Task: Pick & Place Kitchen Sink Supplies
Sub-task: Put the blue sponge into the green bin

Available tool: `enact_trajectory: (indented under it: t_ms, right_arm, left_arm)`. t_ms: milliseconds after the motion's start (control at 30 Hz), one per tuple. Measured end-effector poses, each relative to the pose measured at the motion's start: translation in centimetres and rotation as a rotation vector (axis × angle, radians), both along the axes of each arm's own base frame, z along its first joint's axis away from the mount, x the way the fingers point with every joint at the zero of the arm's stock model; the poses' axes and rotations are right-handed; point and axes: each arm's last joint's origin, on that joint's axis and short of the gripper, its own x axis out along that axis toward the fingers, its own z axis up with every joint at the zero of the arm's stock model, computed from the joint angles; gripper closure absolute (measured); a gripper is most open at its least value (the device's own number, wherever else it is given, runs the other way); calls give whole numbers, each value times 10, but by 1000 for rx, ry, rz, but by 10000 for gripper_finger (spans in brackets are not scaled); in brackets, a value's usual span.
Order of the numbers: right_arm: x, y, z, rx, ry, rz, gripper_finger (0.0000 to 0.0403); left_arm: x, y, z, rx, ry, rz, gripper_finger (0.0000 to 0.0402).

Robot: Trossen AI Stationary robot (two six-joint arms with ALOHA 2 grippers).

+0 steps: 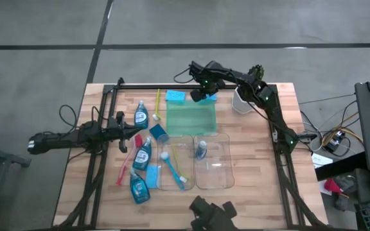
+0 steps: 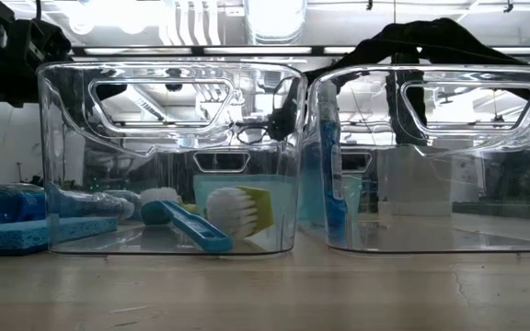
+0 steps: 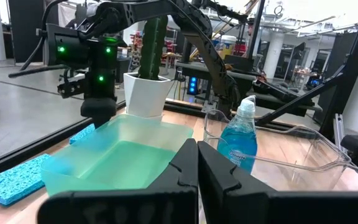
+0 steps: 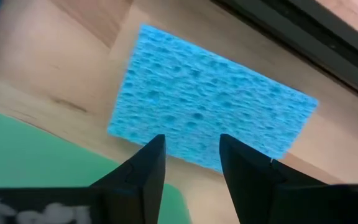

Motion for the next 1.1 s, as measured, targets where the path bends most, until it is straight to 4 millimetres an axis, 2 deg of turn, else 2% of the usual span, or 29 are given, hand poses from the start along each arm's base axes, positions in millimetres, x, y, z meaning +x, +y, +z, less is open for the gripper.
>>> enact_trajectory:
  t_ms: [433,833,1100]
  right_arm:
    - [5,-3,0,-15,-69,73,280]
    - [5,-4,-4,-52,-43,52,262]
    - [1,0,-22,23,-50,51,260]
  left_arm:
    - [0,0,0,0,0,0,401]
    - [0,0,0,0,0,0,401]
    - [0,0,0,0,0,0,401]
